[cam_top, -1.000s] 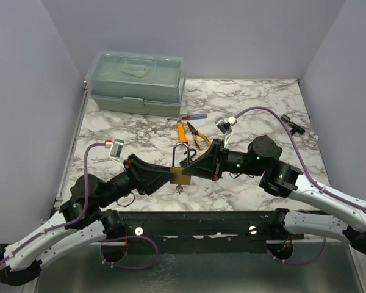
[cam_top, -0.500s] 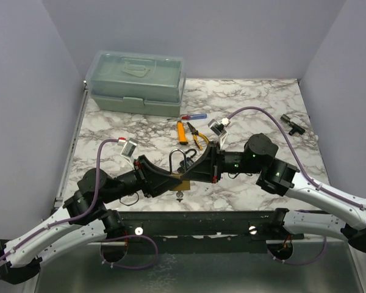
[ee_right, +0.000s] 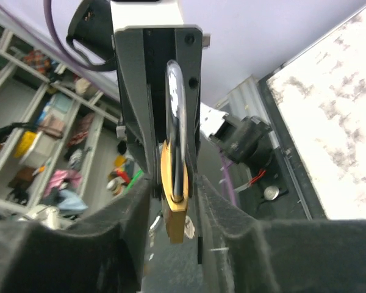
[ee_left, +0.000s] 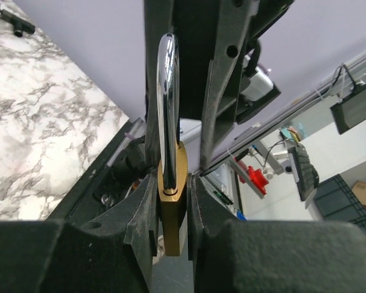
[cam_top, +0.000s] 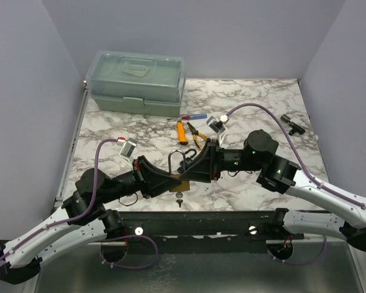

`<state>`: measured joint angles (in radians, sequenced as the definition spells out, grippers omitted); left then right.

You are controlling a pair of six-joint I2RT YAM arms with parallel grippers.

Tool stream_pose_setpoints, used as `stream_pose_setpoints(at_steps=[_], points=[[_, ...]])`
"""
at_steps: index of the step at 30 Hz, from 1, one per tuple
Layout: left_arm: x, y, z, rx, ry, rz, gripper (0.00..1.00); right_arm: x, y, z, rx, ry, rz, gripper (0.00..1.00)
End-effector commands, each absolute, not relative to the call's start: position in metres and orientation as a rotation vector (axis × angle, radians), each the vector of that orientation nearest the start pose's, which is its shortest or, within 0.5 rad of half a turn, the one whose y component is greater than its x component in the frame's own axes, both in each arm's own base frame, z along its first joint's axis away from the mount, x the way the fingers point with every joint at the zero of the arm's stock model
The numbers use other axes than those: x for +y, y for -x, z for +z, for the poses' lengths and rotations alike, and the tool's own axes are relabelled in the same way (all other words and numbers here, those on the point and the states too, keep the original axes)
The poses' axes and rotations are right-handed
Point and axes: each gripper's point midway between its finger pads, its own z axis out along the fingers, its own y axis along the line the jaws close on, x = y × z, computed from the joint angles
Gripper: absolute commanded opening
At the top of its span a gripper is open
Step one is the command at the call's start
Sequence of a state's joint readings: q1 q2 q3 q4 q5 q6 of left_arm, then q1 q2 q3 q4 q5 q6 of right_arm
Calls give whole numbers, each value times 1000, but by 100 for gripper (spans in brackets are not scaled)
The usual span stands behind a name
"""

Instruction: Unlock with the key

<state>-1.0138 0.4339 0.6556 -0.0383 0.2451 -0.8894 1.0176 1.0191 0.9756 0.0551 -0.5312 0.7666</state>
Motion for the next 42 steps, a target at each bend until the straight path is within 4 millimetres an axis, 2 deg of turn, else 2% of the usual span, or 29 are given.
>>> stream_pose_setpoints(at_steps=[1, 6, 8, 13, 16, 20, 27, 33, 38, 42], points=[[-239, -72, 356, 1585, -303, -1666, 0, 346, -95, 384, 1692, 650, 1663, 44], [-233, -77, 355, 1582, -260, -1640, 0, 335, -107, 385, 1720, 585, 1563, 72], [-231, -79, 354, 1580, -242, -1630, 0, 330, -112, 386, 1729, 556, 1520, 77], [-221, -93, 353, 1567, -129, -1580, 0, 310, -134, 378, 1788, 425, 1351, 78], [-215, -106, 349, 1571, -38, -1531, 0, 297, -148, 367, 1833, 350, 1237, 78], [-209, -130, 340, 1599, 110, -1441, 0, 291, -161, 347, 1909, 300, 1118, 78], [-203, -165, 322, 1655, 352, -1302, 0, 311, -172, 304, 2071, 367, 1001, 76], [-195, -183, 308, 1668, 527, -1237, 0, 325, -173, 292, 2091, 425, 1006, 74], [-196, -188, 304, 1673, 562, -1215, 0, 337, -167, 283, 2108, 488, 1007, 69], [-196, -191, 302, 1675, 581, -1206, 0, 354, -154, 276, 2110, 569, 989, 68]])
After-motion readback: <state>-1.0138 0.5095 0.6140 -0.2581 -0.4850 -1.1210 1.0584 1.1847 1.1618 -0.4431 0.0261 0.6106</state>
